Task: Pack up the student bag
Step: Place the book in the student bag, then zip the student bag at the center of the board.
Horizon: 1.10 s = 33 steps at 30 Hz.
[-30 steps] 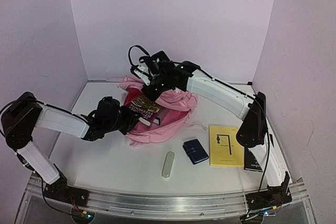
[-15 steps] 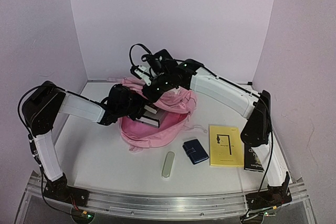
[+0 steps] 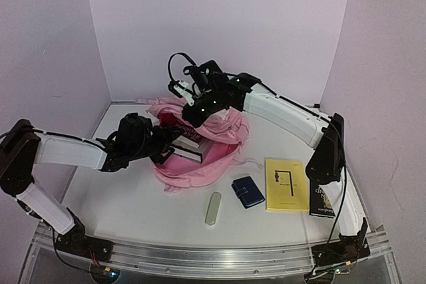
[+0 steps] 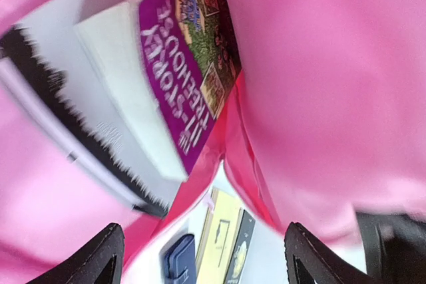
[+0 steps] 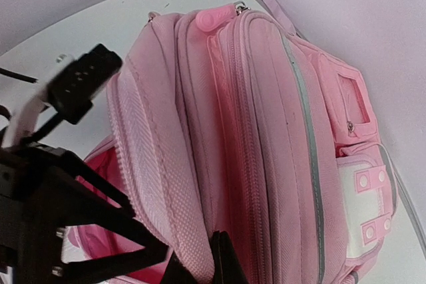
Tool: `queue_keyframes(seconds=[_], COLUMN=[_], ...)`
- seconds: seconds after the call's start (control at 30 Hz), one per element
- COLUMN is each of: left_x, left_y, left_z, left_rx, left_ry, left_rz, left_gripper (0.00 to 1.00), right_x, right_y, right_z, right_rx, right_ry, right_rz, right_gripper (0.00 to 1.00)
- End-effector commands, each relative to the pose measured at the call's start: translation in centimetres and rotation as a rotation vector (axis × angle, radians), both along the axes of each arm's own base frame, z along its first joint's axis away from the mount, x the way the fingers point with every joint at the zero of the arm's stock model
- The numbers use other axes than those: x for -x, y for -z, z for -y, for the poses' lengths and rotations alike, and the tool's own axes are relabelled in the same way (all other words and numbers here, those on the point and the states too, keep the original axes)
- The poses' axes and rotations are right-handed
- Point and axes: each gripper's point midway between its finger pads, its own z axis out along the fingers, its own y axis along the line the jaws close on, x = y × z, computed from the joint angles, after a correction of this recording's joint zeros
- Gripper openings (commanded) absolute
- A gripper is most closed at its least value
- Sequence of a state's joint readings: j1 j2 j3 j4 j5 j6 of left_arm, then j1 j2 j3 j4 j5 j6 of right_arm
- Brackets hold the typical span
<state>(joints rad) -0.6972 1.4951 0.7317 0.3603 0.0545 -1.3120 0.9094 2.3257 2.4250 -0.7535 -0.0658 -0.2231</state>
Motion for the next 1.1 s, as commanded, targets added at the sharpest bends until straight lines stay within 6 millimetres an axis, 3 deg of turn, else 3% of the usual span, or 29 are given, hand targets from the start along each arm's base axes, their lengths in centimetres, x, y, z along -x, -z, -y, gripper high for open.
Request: queue_keyframes(seconds=[0.0, 0.1, 0.23, 0.37, 0.7, 1.07], left_x=[2.3, 3.3, 3.4, 3.1, -0.3, -5.5], left_y=[-0.4, -1.2, -2.5, -3.2, -2.1, -0.9], left_z=[-3.8, -6.8, -11.0, -13.5, -14.2, -12.2], left_rx=[-0.107, -0.143, -0.160, -0.196, -0.282, -0.496], left_ry=[-0.060, -0.123, -0.177, -0.183, -0.018, 0.327], left_rz=[0.026, 0.046, 0.074, 0.097, 0.121, 0.293], left_gripper=[0.88, 0.99, 1.00, 1.00, 1.00, 0.93], right_x=[-0.9, -0.3, 0.7, 1.7, 1.9, 1.4], right_y=[-5.4, -2.8, 0.6, 3.7, 7.1, 6.7], right_z=[0.6, 1.0, 1.7, 2.9, 8.1, 11.7], right_rx=[-0.116, -0.064, 0.000, 0.074, 0.229, 0.304], right_ry=[0.016, -0.002, -0.034, -0.070, -0.082, -0.115], right_rz=[0.085, 0.043, -0.014, -0.057, -0.085, -0.059], right_gripper=[0.00, 0.00, 0.00, 0.00, 0.02, 0.04])
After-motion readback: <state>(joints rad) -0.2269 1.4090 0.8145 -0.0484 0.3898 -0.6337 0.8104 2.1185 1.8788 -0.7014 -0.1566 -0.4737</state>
